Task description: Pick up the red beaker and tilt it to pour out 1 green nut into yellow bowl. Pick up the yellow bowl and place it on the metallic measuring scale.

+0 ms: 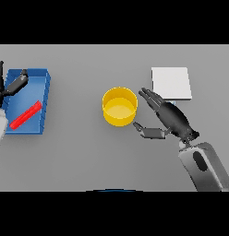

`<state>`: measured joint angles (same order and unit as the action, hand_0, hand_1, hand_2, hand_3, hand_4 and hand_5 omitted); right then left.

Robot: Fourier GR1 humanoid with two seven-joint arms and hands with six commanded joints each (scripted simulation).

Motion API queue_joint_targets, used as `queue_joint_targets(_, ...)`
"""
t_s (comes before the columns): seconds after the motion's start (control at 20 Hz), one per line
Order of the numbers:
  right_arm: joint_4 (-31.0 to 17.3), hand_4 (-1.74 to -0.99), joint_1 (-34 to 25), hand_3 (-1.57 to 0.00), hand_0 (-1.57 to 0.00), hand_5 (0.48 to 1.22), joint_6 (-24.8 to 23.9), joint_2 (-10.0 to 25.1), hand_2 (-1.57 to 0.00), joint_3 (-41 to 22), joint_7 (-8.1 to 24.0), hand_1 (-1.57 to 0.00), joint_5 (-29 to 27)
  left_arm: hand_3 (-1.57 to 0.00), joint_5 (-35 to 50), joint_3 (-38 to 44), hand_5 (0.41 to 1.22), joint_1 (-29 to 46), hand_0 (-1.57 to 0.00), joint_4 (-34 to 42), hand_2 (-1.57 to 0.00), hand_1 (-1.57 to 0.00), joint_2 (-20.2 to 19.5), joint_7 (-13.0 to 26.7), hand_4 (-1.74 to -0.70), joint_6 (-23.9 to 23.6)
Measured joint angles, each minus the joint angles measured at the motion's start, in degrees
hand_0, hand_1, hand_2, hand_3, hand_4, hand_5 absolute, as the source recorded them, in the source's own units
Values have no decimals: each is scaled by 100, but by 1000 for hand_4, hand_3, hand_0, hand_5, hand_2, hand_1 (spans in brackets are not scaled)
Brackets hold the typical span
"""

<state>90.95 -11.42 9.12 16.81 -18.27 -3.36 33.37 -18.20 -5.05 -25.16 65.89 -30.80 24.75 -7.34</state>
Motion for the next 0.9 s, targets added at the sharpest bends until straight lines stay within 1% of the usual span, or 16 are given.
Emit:
queue_joint_targets(0.1,-230,-1197,-484,1,1,677,361,191,1,-247,78,1,294,-6,-41,-45,685,2,-8,-92,-7,-6,23,48,-736,-23)
queue_joint_targets(0.15,-422,-1207,-709,1,1,674,473,279,1,-367,-53,1,432,-5,-19,-31,689,6,-6,-49,-5,-5,16,37,-737,-29)
queue_joint_targets(0.2,-494,-1217,-844,1,1,676,570,359,1,-464,-200,1,519,-4,-22,-26,693,-42,-5,-71,-4,-4,5,73,-738,-24)
queue_joint_targets(0.25,-589,-1225,-1086,1,1,684,715,495,1,-594,-313,1,661,-3,-19,-37,696,14,-4,-43,-3,-3,4,24,-739,-19)
queue_joint_targets(0.35,-796,-1227,-1426,1,1,698,937,611,1,-913,-485,1,966,-1,-18,-42,701,10,-2,-18,-1,-1,-34,69,-743,21)
queue_joint_targets(0.4,-935,-1223,-1538,1,1,703,990,638,1,-1067,-492,1,1136,-1,-34,-42,702,5,-1,-38,-1,-1,-51,43,-744,14)
queue_joint_targets(0.45,-1078,-1218,-1766,1,1,707,1058,597,1,-1211,-454,1,1279,0,-24,-35,704,-45,-1,-45,-1,-1,-38,132,-745,16)
queue_joint_targets(0.5,-1172,-1215,-1893,1,1,711,1126,640,1,-1333,-598,1,1373,0,-19,-40,704,16,0,-13,0,0,-24,87,-745,-1)
queue_joint_targets(0.65,-1460,-1218,-2146,1,1,720,1369,650,1,-1606,-774,1,1533,0,-4,-6,704,-24,0,-31,0,0,-94,106,-746,45)
queue_joint_targets(0.7,-1604,-1221,-2268,1,1,722,1440,567,1,-1648,-727,1,1543,1,17,-7,701,50,0,30,0,0,-92,82,-747,50)
queue_joint_targets(0.75,-1739,-1225,-2387,1,1,722,1490,481,1,-1699,-698,1,1562,1,2,-10,698,-38,1,9,1,1,-112,130,-743,73)
queue_joint_targets(0.8,-1909,-1231,-2475,1,1,725,1522,355,1,-1774,-647,1,1597,1,21,-3,698,15,1,-18,1,1,-106,46,-741,72)
queue_joint_targets(0.9,-2062,-1245,-2550,1,1,730,1578,305,1,-1896,-762,1,1648,1,6,-13,699,39,1,-40,1,1,-124,5,-739,81)
